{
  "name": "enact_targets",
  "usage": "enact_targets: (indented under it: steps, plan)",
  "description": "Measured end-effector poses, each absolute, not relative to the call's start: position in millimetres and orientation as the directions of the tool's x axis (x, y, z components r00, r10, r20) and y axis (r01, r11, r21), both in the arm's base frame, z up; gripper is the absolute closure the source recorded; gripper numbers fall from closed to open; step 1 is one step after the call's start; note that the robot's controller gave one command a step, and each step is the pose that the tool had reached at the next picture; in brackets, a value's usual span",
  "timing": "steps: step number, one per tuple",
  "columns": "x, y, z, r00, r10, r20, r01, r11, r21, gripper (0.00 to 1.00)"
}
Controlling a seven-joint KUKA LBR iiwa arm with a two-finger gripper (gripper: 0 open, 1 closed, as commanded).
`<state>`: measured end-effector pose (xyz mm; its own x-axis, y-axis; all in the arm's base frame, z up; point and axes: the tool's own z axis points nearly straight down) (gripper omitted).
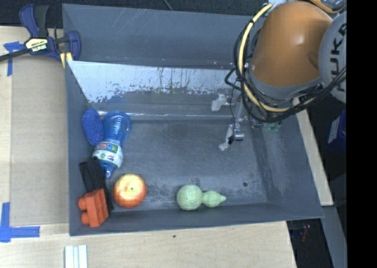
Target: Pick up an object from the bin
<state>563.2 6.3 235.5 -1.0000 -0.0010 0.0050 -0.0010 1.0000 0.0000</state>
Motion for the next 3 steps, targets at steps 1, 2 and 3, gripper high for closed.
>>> enact_targets:
  steps: [1, 2, 3]
  plan:
    - [564.6, 6, 241, -1.000, -0.001, -0.004, -0.001, 1.000, 0.000, 0.00]
    - [558.5, 10, 190, -0.992, -0.123, -0.007, -0.123, 0.992, -0.001, 0.00]
    - [546.7, -22, 141, -0.999, 0.041, -0.010, 0.041, 0.999, 0.000, 0.00]
